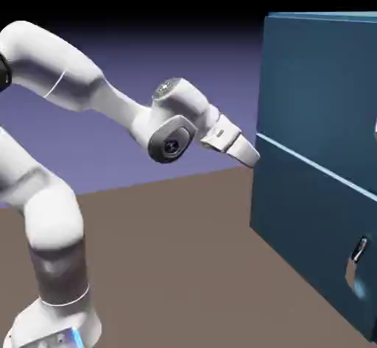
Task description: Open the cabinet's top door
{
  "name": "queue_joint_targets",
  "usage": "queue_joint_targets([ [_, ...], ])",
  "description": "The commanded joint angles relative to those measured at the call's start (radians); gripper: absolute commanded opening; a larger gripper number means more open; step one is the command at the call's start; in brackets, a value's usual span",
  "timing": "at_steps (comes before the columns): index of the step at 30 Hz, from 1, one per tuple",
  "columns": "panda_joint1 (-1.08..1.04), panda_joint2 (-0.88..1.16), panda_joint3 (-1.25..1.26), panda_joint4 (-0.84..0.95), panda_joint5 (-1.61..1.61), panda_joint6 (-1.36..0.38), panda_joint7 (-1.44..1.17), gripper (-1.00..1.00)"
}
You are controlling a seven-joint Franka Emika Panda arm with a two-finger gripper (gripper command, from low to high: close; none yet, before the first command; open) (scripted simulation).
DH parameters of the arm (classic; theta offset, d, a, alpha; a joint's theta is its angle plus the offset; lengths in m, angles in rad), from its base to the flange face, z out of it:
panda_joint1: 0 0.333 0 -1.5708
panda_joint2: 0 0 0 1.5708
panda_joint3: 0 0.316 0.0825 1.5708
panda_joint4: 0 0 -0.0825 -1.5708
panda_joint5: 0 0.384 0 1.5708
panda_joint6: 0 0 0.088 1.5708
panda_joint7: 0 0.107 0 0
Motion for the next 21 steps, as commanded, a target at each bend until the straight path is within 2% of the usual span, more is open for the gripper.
queue_joint_targets([
  [1,0.018,-0.007,-0.02,0.014,-0.044,0.002,0.03,0.0],
  [21,0.374,-0.137,-0.427,0.297,-0.913,0.047,0.622,0.0],
])
